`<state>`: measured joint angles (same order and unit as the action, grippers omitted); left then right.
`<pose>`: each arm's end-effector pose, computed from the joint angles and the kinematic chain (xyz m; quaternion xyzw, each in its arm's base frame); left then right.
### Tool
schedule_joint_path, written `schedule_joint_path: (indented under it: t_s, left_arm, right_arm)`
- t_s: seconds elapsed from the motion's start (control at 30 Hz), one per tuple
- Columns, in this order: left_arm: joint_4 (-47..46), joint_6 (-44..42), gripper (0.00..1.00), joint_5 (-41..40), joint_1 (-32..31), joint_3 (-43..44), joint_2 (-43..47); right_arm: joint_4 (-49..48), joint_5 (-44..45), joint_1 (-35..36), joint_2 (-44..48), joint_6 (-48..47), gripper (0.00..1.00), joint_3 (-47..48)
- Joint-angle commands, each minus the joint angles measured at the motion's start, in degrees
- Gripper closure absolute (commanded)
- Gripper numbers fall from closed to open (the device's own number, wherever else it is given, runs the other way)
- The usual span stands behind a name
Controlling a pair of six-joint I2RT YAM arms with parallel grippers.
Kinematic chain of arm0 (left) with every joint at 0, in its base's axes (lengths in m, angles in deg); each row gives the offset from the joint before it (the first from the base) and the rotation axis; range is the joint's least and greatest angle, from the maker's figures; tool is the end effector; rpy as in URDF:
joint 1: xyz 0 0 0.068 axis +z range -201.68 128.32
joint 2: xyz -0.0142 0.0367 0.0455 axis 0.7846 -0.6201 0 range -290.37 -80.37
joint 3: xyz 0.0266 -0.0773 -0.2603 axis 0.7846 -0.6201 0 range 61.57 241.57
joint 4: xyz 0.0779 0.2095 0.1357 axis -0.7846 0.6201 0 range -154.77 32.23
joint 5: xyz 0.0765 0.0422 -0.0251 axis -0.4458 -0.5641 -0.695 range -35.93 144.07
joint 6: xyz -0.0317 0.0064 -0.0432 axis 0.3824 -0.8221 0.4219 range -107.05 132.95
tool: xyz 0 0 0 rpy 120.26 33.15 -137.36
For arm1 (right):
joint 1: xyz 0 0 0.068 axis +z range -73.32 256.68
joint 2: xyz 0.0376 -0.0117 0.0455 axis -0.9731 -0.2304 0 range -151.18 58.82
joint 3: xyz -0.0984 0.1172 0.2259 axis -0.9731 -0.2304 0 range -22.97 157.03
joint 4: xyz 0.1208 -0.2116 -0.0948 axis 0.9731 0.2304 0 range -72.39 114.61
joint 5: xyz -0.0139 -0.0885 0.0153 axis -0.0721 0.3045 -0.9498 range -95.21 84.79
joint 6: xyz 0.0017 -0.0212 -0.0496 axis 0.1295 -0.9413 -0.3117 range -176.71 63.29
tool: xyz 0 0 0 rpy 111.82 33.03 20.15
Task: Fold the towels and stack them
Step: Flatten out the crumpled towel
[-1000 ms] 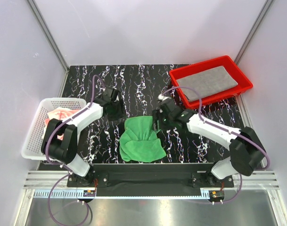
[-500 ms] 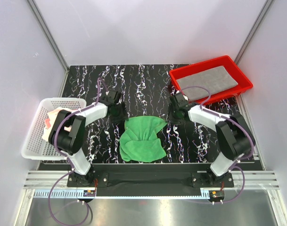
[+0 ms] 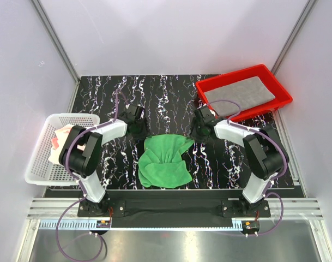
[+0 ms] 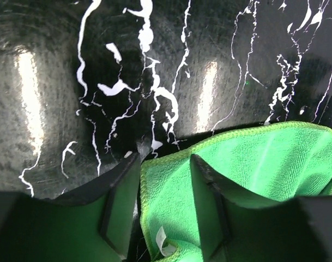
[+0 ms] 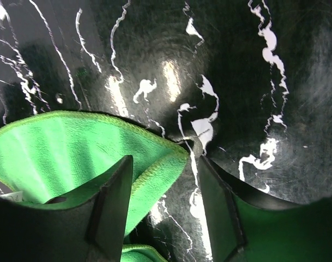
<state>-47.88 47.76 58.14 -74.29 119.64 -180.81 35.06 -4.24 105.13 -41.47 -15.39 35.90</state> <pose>0.3177 -0.1350 0.1581 -0.0930 0.9592 -0.1573 0.2159 0.3056 0.1649 0.1624 0.1102 0.9570 0.1468 0.2248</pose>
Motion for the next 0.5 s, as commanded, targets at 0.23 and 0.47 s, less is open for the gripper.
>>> schedule_joint_path:
  t_s: [0.23, 0.47]
  left_arm:
    - [1.6, -0.2, 0.89, 0.3, -0.6, 1.6, -3.5]
    - [2.5, -1.2, 1.0, 0.7, -0.6, 3.3, -2.6]
  right_arm:
    - [-0.6, 0.8, -0.1, -3.4, 1.6, 0.45, 2.7]
    - [-0.8, 0.0, -0.1, -4.0, 1.6, 0.5, 3.4]
